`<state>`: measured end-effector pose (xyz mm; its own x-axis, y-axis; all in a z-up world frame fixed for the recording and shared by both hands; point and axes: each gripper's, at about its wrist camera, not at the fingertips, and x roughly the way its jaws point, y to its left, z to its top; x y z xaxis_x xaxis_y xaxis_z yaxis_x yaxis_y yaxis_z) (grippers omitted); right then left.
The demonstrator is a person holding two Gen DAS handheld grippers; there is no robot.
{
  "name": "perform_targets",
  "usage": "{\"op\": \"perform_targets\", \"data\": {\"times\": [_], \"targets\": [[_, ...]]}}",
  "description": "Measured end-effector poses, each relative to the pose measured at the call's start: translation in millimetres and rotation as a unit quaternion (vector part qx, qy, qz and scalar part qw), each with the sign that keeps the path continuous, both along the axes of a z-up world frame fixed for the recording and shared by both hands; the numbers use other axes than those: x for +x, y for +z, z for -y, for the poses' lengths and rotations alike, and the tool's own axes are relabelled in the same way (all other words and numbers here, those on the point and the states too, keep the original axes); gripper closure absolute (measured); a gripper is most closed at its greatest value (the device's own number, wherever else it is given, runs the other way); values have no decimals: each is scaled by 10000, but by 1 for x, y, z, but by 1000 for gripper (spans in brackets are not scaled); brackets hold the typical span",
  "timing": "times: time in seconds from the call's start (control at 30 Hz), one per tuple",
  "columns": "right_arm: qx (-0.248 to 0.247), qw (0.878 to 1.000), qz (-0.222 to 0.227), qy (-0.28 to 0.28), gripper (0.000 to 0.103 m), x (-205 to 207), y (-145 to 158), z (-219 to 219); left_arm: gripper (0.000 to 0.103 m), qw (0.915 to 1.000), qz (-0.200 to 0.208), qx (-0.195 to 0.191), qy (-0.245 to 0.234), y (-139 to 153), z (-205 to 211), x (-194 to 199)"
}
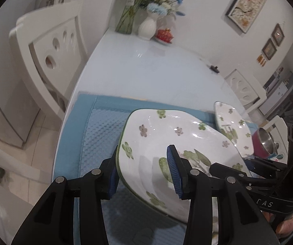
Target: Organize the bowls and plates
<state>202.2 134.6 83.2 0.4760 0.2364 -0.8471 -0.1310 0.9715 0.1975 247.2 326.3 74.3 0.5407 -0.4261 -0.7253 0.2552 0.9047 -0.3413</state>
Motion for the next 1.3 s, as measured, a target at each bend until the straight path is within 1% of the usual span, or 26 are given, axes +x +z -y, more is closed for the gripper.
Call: {"op": "perform_targets", "data": {"times": [0.07,0.13,0.23,0.3,0.37,0.43,0.47,0.53,0.6,0.7,0.8,0.83,0.87,0.9,0.93,0.97,1.0,1.07,1.1,1.2,1.3], "targets": [[32,10000,68,17,60,-7,6,1,64,9999,95,73,-33,8,1,-7],[71,9999,115,1,60,-15,12,2,64,9998,153,53,-73,14,2,-14],[114,9999,10,-18,60,-20,9,4,65,9999,48,37,-107,11,2,-17],[193,9998,-41,-1,61,-20,1,1,68,9999,-64,11,-81,3,1,-16],[130,9998,-173,42,61,-21,-11,-2,68,9998,-199,-2,-17,-9,0,-14],[27,9991,-408,118,61,-20,-26,-5,69,9991,-369,149,122,-25,0,-9],[69,9982,-554,219,61,-20,-32,-7,69,9988,-429,163,166,-30,-1,-7],[144,9960,-794,386,61,-20,-41,-9,69,9979,-582,68,285,-40,-8,-5],[145,9958,-769,470,61,-20,-42,-6,69,9973,-647,-55,354,-47,-16,-6],[220,9958,-825,336,61,-7,-46,7,69,9972,-679,-127,298,-50,-19,-8],[587,9942,-892,135,61,17,-53,21,70,9973,-697,-40,235,-54,-13,-7],[710,9935,-873,181,61,24,-55,22,70,9972,-704,-26,240,-56,-12,-7],[736,9931,-867,276,63,29,-56,19,70,9971,-714,-36,265,-57,-11,-6],[602,9939,-860,326,66,31,-55,14,70,9970,-716,-37,308,-57,-11,-6],[413,9954,-777,387,66,31,-52,9,70,9967,-721,-36,373,-57,-12,-6],[349,9957,-738,447,66,29,-50,7,70,9964,-725,-74,426,-56,-14,-6],[384,9953,-758,453,67,27,-50,7,70,9961,-743,-128,468,-55,-14,-6],[580,9942,-846,309,67,21,-49,11,70,9939,-848,-383,593,-53,-20,-8],[615,9942,-847,242,67,18,-47,13,70,9936,-842,-430,621,-50,-20,-11],[585,9958,-693,105,67,5,-31,13,70,9948,-671,-386,658,-37,-18,-21],[649,9959,-624,27,67,-3,-13,16,70,9945,-587,-527,694,-20,-19,-29]]}}
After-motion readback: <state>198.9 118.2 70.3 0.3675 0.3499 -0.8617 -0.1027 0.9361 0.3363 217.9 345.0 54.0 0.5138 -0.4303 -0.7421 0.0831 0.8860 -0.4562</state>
